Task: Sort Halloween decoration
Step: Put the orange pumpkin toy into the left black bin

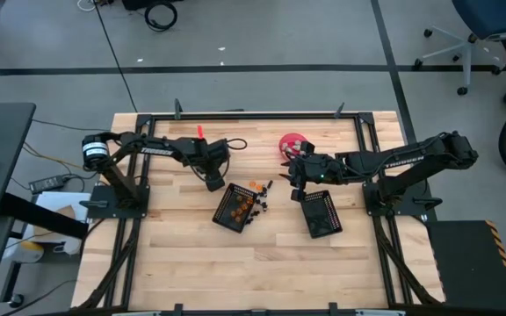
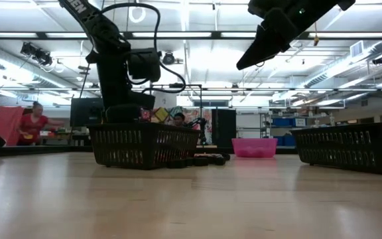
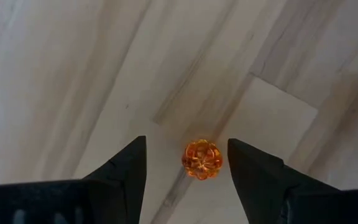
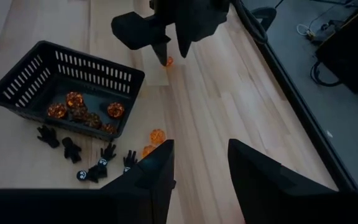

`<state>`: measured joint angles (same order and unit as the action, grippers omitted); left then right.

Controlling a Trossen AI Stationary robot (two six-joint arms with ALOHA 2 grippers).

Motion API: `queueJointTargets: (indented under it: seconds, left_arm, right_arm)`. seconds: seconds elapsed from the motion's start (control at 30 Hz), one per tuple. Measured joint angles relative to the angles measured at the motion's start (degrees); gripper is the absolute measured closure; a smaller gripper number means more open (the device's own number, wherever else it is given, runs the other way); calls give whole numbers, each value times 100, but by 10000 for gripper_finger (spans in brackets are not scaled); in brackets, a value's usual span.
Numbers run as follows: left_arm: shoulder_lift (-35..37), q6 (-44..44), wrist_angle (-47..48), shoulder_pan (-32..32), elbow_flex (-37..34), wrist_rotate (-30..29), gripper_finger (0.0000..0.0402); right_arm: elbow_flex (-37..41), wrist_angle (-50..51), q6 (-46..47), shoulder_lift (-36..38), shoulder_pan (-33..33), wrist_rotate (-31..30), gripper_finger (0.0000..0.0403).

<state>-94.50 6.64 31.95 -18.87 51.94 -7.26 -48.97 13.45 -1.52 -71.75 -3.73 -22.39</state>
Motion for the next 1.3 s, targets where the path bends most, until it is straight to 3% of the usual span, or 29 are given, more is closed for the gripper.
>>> queueJointTargets:
  seconds: [0.2, 1.07, 1.3]
  left_arm:
    - [0, 61, 13, -58, 0, 265, 206]
    - [-374, 39, 166, -109, 33, 264, 232]
    - [-386, -1, 233, -110, 64, 249, 283]
  right_arm:
    - [0, 2, 2, 0, 0, 0, 247]
    - [2, 9, 4, 0, 0, 0, 247]
    - [2, 18, -2, 0, 0, 0, 247]
